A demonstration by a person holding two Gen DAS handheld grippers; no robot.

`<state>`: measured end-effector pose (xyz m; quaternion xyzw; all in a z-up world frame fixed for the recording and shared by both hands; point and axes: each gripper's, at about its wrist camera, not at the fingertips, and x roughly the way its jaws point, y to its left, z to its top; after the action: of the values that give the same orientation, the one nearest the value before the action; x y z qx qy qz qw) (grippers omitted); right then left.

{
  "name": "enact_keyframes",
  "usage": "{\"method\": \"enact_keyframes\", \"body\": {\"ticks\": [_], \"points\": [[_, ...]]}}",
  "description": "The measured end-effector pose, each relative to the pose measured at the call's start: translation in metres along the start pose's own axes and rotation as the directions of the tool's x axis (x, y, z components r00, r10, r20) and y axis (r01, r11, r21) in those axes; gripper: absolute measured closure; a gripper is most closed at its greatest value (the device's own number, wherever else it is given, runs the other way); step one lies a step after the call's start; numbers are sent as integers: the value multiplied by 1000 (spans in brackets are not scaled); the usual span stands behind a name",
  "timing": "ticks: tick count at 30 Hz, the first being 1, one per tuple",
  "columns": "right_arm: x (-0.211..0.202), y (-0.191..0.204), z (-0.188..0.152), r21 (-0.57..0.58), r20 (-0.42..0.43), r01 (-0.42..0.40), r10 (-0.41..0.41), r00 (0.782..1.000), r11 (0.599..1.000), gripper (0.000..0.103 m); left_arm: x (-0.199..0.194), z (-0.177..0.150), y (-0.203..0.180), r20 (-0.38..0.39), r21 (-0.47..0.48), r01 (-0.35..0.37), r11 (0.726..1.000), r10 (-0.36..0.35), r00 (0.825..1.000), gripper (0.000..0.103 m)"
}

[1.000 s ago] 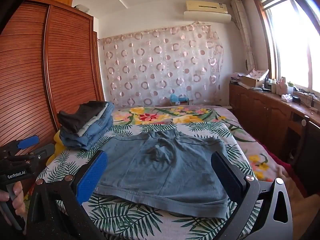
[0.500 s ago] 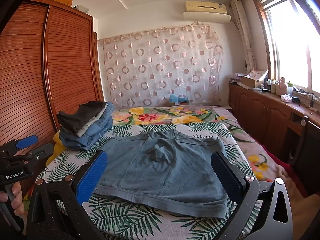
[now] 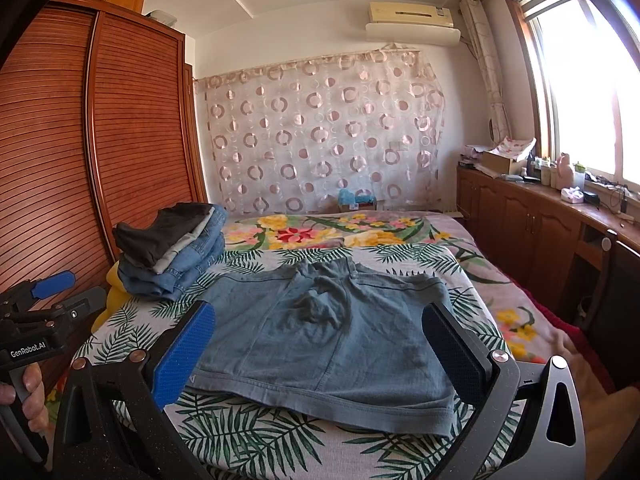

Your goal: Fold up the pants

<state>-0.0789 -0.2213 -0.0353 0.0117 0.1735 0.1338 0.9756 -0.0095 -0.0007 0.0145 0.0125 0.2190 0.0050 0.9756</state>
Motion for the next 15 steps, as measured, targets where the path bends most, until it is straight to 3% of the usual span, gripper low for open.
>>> {"method": "enact_keyframes", "body": {"ticks": [15], "points": [[0, 0, 0, 1, 0, 1, -1, 1000, 1000, 0, -1, 0, 0, 2, -1, 0, 1000, 0, 1000, 15]]}}
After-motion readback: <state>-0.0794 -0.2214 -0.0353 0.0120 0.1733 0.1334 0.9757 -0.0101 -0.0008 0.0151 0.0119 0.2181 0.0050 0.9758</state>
